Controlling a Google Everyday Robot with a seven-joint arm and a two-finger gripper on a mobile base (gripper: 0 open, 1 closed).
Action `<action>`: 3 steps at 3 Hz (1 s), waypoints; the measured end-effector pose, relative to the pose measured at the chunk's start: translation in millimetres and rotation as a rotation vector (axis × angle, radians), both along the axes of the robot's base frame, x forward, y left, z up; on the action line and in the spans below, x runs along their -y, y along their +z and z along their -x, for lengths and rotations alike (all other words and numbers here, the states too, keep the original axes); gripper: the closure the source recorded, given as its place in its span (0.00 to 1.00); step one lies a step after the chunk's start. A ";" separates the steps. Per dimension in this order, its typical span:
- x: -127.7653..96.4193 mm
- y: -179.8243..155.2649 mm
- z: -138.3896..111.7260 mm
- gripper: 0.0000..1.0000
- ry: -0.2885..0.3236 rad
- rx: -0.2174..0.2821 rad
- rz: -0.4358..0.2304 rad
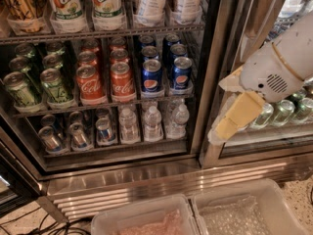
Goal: Pick coke can from middle shelf of fridge
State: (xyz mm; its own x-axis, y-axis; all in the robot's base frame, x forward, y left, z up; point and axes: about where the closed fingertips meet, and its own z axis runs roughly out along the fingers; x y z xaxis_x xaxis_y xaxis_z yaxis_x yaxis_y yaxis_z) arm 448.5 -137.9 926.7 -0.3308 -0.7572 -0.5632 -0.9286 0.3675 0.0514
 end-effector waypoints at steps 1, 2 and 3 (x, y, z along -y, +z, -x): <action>-39.5 -9.4 28.6 0.00 0.003 0.028 -0.023; -68.5 -46.0 49.4 0.00 -0.003 0.004 -0.021; -83.7 -74.8 59.1 0.00 -0.021 -0.075 -0.082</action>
Offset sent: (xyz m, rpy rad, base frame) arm -0.0734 0.1013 -0.0954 0.0225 0.0365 -0.0135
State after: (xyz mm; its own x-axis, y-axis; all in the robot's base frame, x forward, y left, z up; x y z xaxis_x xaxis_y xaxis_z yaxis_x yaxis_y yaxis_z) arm 389.4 -54.3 851.8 -0.3896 -0.7019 -0.5962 -0.9131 0.3788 0.1508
